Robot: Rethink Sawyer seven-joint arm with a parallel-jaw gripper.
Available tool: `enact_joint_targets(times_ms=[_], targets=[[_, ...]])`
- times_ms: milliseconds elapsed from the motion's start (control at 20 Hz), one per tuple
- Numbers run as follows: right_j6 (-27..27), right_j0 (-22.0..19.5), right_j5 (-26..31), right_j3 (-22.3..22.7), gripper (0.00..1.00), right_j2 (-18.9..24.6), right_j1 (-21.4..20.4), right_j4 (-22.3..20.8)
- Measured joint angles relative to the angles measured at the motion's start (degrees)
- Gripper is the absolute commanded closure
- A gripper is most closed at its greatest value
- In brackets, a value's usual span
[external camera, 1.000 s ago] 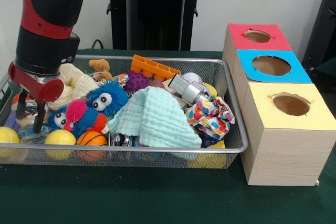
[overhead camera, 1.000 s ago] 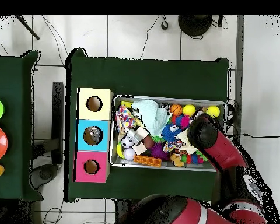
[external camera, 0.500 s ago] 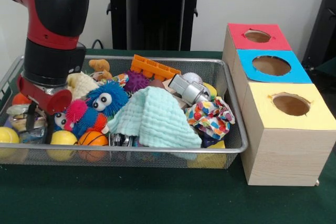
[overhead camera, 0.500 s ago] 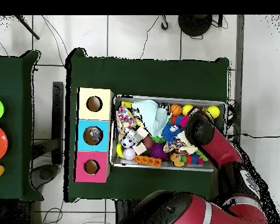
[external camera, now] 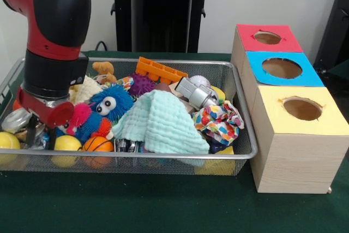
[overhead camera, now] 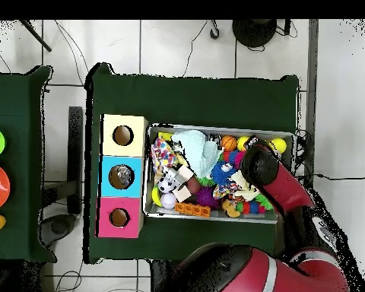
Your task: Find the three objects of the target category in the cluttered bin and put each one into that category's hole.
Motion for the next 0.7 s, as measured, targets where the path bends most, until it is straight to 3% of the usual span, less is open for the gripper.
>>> enact_joint_targets(times_ms=[200, 400, 500, 550, 700], targets=[[0.00, 1.71, 0.02, -0.02, 0.00, -1.59, 0.11, 0.92], [0.02, 5.98, 0.73, -0.03, 0.00, -5.20, 0.35, 2.24], [0.15, 8.47, 1.91, -0.08, 0.00, -7.40, 0.55, 3.07], [0.61, 11.92, 4.30, -0.34, 0.00, -10.57, 1.00, 4.04], [1.21, 15.31, 7.22, -0.56, 0.00, -13.74, 1.72, 4.93]])
